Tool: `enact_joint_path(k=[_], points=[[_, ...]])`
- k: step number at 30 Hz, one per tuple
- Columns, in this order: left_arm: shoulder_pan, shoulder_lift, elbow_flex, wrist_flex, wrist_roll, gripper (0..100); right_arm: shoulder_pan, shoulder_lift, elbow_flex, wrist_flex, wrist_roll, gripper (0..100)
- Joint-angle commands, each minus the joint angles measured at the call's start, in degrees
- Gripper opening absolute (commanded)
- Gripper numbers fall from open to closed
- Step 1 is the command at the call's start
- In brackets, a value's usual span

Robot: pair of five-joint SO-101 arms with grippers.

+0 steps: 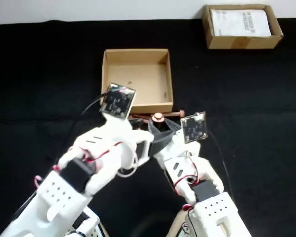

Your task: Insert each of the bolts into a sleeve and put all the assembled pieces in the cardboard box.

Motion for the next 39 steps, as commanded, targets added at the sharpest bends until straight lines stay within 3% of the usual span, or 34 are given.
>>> enact_joint_path(k=[1, 7, 12, 19, 24, 34, 39], points=[[-2.1, -6.7, -0.6, 3.4, -3.2, 27, 3.6, -0.7, -8.4, 3.6, -0.6, 0.8], [-11.4, -20.9, -0.3, 3.3, -7.9, 2, 4.4, 7.3, -23.9, 17.7, -0.4, 0.8], [-20.1, -31.0, -0.1, 3.4, -8.9, 1, 4.1, 21.2, -39.4, 22.9, 1.4, 0.8], [-40.2, -44.1, 10.6, 3.1, -8.8, 1, 3.1, 41.7, -59.6, 28.3, 18.7, 0.8], [-52.7, -44.1, 17.5, 3.2, -8.6, 1, 3.0, 53.1, -70.4, 29.5, 35.3, 0.8], [-59.4, -44.0, 31.5, 1.7, -8.0, 1, 2.1, 70.9, -79.1, 29.2, 63.6, 0.8], [-63.6, -44.0, 44.3, -8.8, 1.7, 1, 2.1, 78.5, -83.6, 29.1, 74.5, 0.8]])
